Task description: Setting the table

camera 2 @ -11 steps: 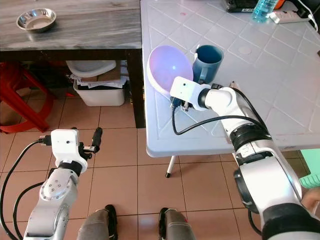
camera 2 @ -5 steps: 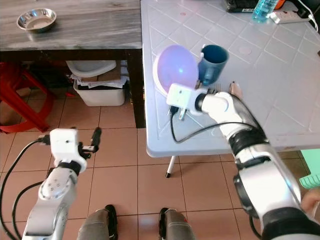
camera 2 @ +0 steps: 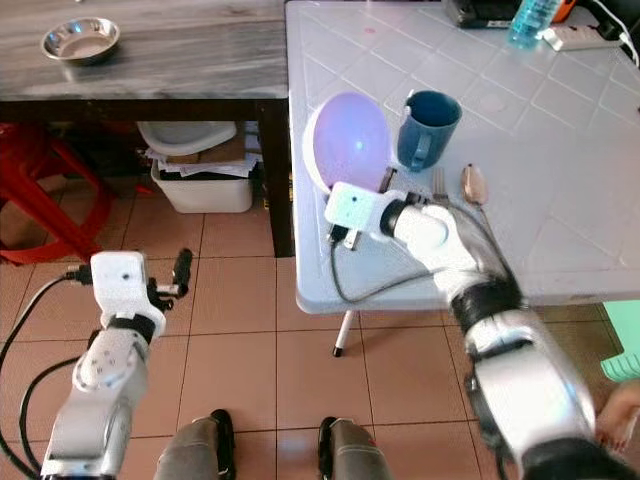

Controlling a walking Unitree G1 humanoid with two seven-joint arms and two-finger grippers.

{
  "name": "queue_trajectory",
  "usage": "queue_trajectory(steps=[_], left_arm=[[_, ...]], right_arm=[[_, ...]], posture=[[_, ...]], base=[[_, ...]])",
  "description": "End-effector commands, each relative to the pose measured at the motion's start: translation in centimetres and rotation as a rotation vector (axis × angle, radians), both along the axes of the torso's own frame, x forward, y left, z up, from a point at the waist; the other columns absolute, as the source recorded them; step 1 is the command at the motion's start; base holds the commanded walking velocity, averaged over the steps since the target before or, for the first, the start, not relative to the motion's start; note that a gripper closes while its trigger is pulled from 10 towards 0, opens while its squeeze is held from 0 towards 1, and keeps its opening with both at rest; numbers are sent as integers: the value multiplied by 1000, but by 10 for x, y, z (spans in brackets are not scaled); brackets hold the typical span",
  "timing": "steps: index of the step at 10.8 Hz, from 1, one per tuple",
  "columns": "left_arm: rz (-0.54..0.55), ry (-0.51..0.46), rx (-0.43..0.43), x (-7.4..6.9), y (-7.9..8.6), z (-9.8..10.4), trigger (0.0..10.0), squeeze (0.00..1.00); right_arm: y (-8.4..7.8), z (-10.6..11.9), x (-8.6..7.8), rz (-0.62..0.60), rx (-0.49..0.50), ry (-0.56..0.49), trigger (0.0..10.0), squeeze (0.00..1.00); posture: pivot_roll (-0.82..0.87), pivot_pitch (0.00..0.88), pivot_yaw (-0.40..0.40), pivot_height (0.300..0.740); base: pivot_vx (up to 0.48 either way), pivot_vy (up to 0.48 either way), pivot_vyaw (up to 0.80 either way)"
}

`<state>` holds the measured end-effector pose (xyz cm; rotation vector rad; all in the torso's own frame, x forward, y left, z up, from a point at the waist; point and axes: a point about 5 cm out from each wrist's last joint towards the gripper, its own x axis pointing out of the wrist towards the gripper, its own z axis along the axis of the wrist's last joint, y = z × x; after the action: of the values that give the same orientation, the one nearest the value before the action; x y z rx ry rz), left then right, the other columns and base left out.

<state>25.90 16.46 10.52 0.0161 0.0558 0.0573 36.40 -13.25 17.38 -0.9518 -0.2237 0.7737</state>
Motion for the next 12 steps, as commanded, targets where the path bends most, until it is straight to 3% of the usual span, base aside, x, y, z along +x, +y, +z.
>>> queue_trajectory(steps=[1, 2, 3, 5, 7, 9, 12], left_arm=[[42, -32, 9, 2, 6, 4, 10000, 0], [57, -45, 18, 5, 8, 7, 10000, 0], [70, -60, 23, 8, 10, 9, 10000, 0], [81, -94, 25, 15, 9, 14, 10000, 0], [89, -174, 64, 18, 9, 28, 10000, 0], [111, -186, 78, 21, 11, 32, 10000, 0], [138, -188, 89, 21, 14, 33, 10000, 0]], right_arm=[[10, 14, -9, 41, 105, -92, 0, 0], [15, 15, -17, 54, 159, -115, 0, 0], [28, 12, -36, 91, 250, -135, 0, 0], [39, 10, -59, 103, 304, -170, 10000, 0], [29, 3, -78, -25, 434, -134, 10000, 0], [22, -3, -93, -138, 494, -147, 10000, 0], [14, -4, -94, -219, 509, -156, 10000, 0]], posture=[[2, 158, -31, 740], [2, 158, -33, 740], [2, 158, -33, 740], [-17, 150, -29, 740], [-16, 151, -35, 740], [-30, 154, -29, 740], [-25, 157, -29, 740]], base=[[0, 461, 0], [0, 442, 0], [0, 428, 0], [126, 414, 0], [398, 169, 0], [480, 0, 0], [480, 0, 0]])
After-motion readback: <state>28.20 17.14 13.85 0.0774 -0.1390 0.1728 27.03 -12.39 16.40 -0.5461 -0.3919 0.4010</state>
